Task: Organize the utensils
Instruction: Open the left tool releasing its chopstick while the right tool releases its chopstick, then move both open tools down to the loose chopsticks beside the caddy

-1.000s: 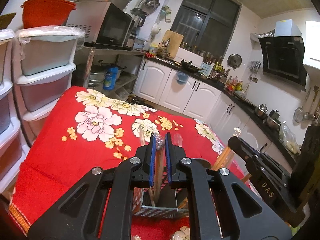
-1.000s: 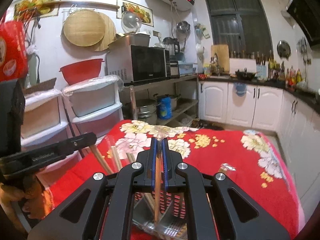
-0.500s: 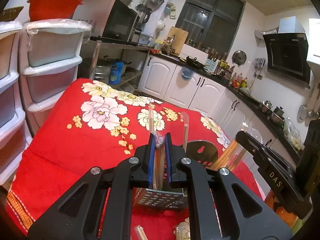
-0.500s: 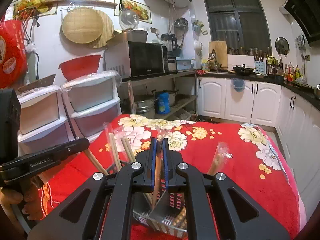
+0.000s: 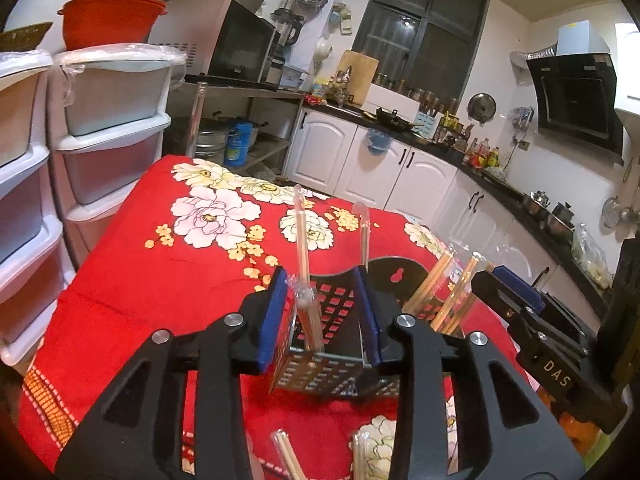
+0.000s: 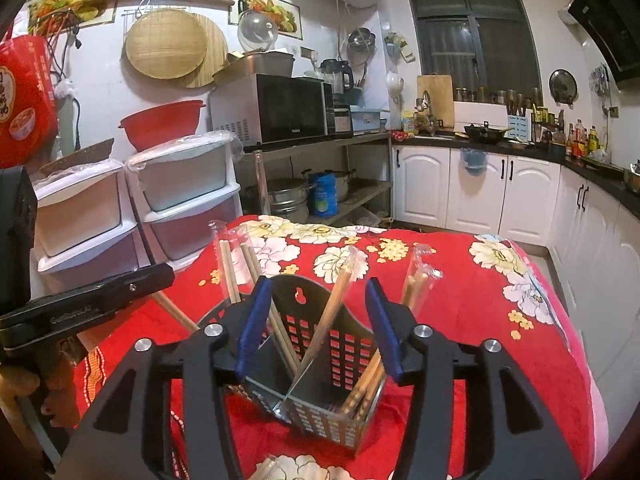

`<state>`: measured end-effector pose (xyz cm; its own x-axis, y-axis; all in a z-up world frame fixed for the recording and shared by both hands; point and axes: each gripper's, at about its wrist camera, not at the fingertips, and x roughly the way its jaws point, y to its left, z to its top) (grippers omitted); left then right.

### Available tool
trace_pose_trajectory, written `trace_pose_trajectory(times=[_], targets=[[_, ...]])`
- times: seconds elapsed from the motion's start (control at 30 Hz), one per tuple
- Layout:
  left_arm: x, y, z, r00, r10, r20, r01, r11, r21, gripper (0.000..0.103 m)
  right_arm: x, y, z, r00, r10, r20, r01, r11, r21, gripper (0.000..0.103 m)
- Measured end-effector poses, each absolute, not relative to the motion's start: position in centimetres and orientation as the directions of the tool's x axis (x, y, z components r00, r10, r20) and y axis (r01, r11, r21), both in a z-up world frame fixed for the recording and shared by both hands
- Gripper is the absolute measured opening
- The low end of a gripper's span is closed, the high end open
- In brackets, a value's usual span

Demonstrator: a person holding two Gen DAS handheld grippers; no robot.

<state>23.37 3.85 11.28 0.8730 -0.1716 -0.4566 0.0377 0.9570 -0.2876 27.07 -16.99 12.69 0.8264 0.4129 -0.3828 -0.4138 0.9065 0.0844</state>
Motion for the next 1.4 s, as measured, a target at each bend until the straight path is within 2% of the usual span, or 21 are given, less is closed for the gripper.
trace_pose_trajectory(times=[0.1,0.17,0.27,0.5,0.77,0.97,1.4], targets=[[22.7,3.9,11.4,0.878,-0.178,-0.444,0.044,0.954,-0.297,0.028,26.6,-17.3,12.6,0.82,0.421,-0.387,-0.417,0.903,0.1,0.055],[21.7,4.0,11.5,0.883,-0.187,-0.431,0.048,0.949,-0.312,0.036,26.1,-17.4,12.6,0.815,0.43,-0.388,-0.426,0.899,0.101,0.058],[20.6,4.0,11.5,0.883,-0.178,-0.434,0.038,0.949,-0.312,0.042,25.1,-17.7,12.5,0.814,0.435,-0.386,-0.435,0.896,0.093,0.065],[18.6,3.8,10.6,0.878,-0.157,-0.451,0.013,0.952,-0.305,0.059,23.3,-18.6,11.3,0.803,0.428,-0.416,-0.435,0.897,0.083,0.07],[16.9,3.7,8.9,0.872,-0.14,-0.469,-0.016,0.95,-0.313,0.085,21.7,-19.9,10.0,0.804,0.394,-0.447,-0.41,0.91,0.064,0.074],[16.4,3.5,7.7,0.862,-0.15,-0.484,-0.014,0.948,-0.319,0.09,20.5,-20.7,9.1,0.804,0.374,-0.462,-0.398,0.916,0.049,0.075],[16.2,2.6,5.3,0.825,-0.2,-0.529,0.014,0.943,-0.334,0.091,19.1,-22.8,6.7,0.797,0.309,-0.52,-0.339,0.94,0.039,0.075]])
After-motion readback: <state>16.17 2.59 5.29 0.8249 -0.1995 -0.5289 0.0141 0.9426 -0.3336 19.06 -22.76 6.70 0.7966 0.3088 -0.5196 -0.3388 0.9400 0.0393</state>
